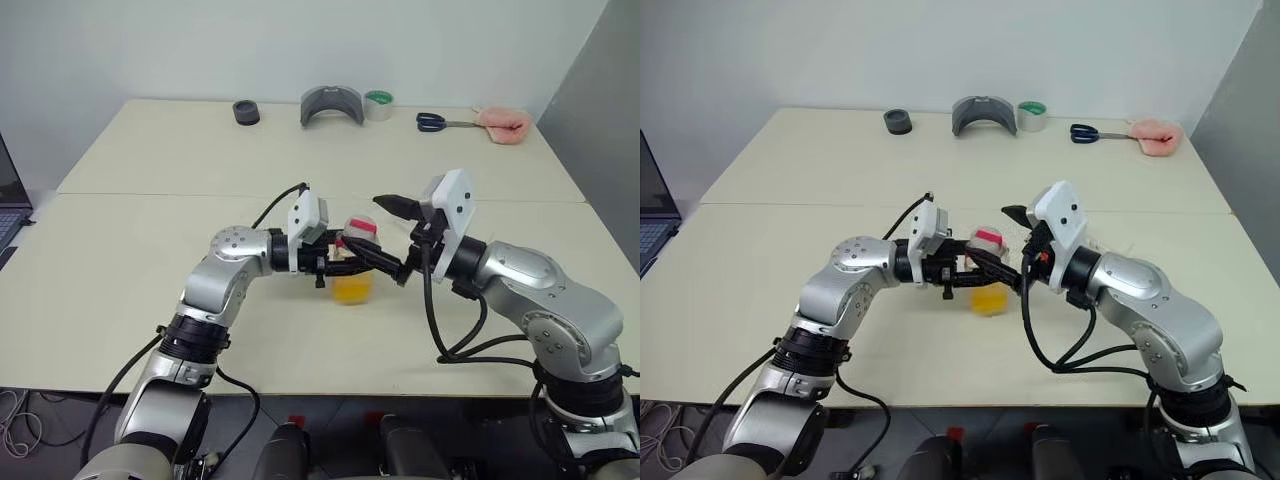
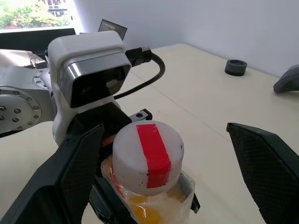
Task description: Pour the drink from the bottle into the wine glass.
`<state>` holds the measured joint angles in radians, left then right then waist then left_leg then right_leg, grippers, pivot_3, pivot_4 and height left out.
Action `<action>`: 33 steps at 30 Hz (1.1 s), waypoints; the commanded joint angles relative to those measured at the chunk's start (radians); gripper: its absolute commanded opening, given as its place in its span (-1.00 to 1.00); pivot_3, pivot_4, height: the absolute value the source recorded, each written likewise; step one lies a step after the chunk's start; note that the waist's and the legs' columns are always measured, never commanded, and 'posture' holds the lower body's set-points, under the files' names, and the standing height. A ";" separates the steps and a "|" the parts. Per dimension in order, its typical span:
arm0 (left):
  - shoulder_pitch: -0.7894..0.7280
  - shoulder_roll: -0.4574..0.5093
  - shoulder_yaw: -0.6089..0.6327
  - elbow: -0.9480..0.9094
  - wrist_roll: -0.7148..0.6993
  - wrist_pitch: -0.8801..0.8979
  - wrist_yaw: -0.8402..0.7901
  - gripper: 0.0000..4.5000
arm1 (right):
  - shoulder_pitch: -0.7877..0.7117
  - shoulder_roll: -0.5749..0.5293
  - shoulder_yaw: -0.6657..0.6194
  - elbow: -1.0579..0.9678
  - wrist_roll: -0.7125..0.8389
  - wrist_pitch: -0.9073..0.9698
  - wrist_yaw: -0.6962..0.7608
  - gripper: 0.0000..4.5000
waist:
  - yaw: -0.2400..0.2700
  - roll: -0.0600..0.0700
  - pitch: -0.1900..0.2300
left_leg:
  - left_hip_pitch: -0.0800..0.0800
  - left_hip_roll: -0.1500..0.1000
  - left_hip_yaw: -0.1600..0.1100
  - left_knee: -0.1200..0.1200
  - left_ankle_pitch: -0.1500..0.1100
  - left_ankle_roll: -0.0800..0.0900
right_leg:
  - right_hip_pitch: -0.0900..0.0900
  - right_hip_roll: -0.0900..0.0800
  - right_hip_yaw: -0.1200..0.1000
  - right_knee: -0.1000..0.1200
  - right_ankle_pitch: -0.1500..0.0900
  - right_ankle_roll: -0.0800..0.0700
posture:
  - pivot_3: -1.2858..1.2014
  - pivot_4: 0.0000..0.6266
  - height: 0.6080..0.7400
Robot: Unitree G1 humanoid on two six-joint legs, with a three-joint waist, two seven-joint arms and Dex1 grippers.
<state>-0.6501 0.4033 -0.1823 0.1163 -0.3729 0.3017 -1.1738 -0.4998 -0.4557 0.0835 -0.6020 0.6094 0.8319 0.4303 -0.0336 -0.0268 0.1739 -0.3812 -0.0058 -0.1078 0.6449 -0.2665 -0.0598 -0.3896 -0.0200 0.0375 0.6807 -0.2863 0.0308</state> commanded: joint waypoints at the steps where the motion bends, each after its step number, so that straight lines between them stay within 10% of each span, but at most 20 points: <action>1: -0.021 -0.010 0.008 -0.015 0.000 -0.040 -0.009 -0.17 | -0.018 0.013 -0.012 -0.011 -0.002 -0.016 -0.004 0.83 | 0.000 0.000 0.000 | 0.000 0.000 0.000 0.000 0.000 0.000 | 0.000 0.000 0.000 0.000 0.000 0.000 | 0.03 -0.52 1.00; 8: -0.017 -0.013 0.015 -0.058 -0.010 -0.016 0.017 -0.17 | -0.022 0.013 0.007 -0.009 0.021 0.028 0.014 -0.20 | -0.001 0.000 0.000 | 0.000 0.000 0.000 0.000 0.000 0.000 | 0.000 0.000 0.000 0.000 0.000 0.000 | 0.03 -0.52 1.00; 17: -0.037 -0.017 0.021 -0.112 -0.033 0.044 0.038 -0.17 | -0.037 0.013 0.028 0.023 0.016 0.015 0.066 -0.22 | -0.001 0.000 0.000 | 0.000 0.000 0.000 0.000 0.000 0.000 | 0.000 0.000 0.000 0.000 0.000 0.000 | 0.03 -0.52 1.00; 22: -0.068 -0.020 0.023 -0.132 -0.059 0.070 0.010 -0.17 | -0.117 -0.140 0.104 0.213 -0.051 -0.234 0.499 -0.24 | -0.001 0.001 0.001 | 0.000 -0.001 0.000 0.000 0.000 0.000 | 0.000 0.000 0.000 0.000 0.000 0.000 | 0.03 -0.52 1.00; 28: -0.077 -0.018 0.026 -0.099 -0.037 0.022 -0.023 -0.18 | -0.258 -0.226 0.137 0.442 -0.110 -0.347 0.765 -1.00 | -0.006 0.002 0.003 | 0.000 0.000 0.000 0.000 0.000 0.000 | 0.000 0.001 -0.001 0.000 0.000 0.000 | 0.03 -0.52 1.00; 33: -0.055 -0.041 0.033 -0.092 -0.012 -0.035 0.011 -0.18 | -0.242 -0.214 0.065 0.411 -0.076 -0.283 0.702 -0.84 | -0.001 0.002 0.003 | -0.001 0.000 0.000 0.000 0.000 0.000 | 0.000 0.000 -0.001 0.000 0.000 0.000 | 0.03 -0.52 1.00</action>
<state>-0.6699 0.3791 -0.1901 0.0841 -0.3576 0.3328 -1.1655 -0.7600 -0.6675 0.1658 -0.1860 0.5339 0.5174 1.1674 -0.0345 -0.0246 0.1768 -0.3818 -0.0058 -0.1082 0.6453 -0.2665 -0.0596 -0.3897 -0.0206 0.0367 0.6803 -0.2862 0.0308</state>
